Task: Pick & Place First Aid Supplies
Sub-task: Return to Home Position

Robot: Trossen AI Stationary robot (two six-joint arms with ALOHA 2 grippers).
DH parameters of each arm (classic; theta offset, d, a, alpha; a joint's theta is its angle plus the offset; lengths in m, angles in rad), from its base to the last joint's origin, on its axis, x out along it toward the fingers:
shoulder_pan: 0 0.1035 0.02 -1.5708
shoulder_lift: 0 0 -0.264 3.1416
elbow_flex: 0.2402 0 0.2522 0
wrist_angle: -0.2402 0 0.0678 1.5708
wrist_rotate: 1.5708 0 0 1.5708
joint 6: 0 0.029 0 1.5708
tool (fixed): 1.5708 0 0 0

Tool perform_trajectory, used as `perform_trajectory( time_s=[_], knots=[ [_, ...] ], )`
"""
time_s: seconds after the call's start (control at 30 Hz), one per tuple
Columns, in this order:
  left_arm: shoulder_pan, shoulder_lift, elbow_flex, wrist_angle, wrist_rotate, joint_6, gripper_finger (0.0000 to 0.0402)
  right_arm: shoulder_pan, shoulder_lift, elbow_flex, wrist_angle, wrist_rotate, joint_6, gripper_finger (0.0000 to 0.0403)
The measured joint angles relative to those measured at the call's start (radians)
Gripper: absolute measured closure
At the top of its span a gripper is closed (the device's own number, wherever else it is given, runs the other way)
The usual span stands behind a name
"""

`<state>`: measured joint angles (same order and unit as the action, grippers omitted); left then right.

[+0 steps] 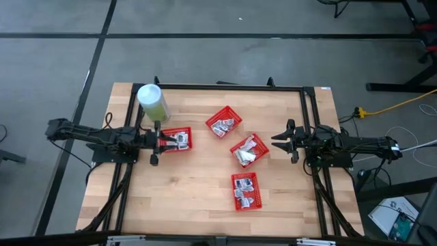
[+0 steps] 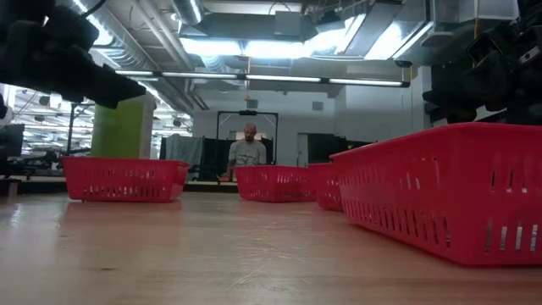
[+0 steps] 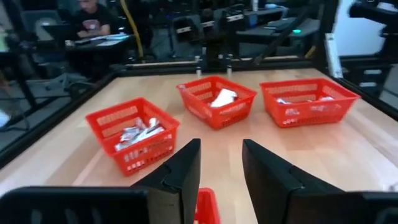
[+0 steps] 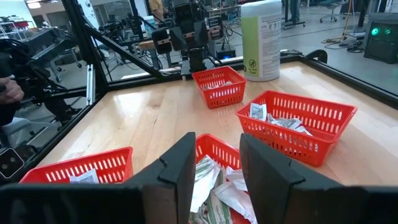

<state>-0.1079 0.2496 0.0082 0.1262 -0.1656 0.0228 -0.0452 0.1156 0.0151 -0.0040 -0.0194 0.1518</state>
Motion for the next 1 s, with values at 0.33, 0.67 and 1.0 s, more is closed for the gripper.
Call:
perform_trajectory(
  time_s=[0.33,0.67,1.0],
  knots=[
    [0.004,-0.112,0.0,-0.061,0.017,0.119,0.0291,0.0,0.0,0.0,0.0,0.0,-0.001,0.0276],
    [0.161,-0.197,0.001,-0.119,0.164,0.097,0.0292,0.0,0.0,0.0,0.0,0.0,-0.001,0.0276],
    [0.293,-0.171,0.001,-0.122,0.163,0.111,0.0294,0.0,0.0,0.0,0.0,0.0,-0.002,0.0276]
  ],
)
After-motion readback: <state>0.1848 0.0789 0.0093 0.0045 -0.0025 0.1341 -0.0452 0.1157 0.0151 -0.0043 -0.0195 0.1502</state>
